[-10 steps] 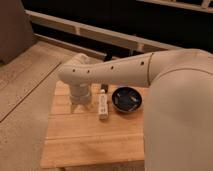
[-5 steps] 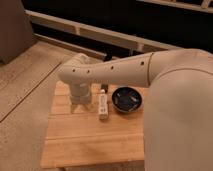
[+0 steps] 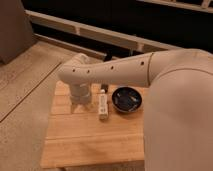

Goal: Place the ceramic cup in the ceramic bowl

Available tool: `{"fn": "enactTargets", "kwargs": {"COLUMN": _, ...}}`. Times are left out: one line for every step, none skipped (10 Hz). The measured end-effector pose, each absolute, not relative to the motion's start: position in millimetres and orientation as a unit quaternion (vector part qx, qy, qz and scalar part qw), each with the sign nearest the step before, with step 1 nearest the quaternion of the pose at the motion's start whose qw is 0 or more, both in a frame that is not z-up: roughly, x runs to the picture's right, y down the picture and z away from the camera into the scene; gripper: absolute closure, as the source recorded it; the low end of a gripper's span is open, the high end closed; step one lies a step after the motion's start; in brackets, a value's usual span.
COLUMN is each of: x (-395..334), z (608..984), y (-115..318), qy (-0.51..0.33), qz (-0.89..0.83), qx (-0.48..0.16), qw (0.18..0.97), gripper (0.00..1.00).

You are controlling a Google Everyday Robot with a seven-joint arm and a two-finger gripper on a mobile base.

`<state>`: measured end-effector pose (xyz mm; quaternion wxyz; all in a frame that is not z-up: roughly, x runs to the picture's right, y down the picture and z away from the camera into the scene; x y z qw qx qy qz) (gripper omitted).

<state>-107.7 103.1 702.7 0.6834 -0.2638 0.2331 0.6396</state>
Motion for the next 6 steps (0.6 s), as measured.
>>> {"fn": "enactTargets", "kwargs": {"x": -107.7, "z": 702.7, "y": 103.1, "qy": 0.233, "qz": 0.640, "qx": -0.264, "qw": 0.683, "gripper": 0.35}}
{"fn": "enactTargets", "kwargs": {"x": -107.8, "z": 702.7, "y": 103.1, "qy": 0.233, "qz": 0.640, "qx": -0.264, "qw": 0.683, "gripper": 0.35}}
{"fn": "enactTargets", "kwargs": {"x": -107.8, "z": 702.8, "y": 102.9, "qy": 0.233, "qz": 0.639, "qx": -0.263, "qw": 0.684, "gripper": 0.35}}
{"fn": "enactTargets", "kwargs": {"x": -107.0, "z": 703.0, "y": 101.3, "qy": 0.232, "qz": 0.638, "qx": -0.260, "qw": 0.687, "gripper": 0.35}}
{"fn": "enactTargets", "kwargs": {"x": -101.4, "z": 708.1, "y": 92.2, "qy": 0.233, "qz": 0.636, "qx": -0.242, "qw": 0.694, "gripper": 0.35}}
{"fn": "enactTargets", "kwargs": {"x": -95.3, "z": 713.9, "y": 79.3, "qy": 0.230, "qz": 0.635, "qx": -0.224, "qw": 0.702, "gripper": 0.35}}
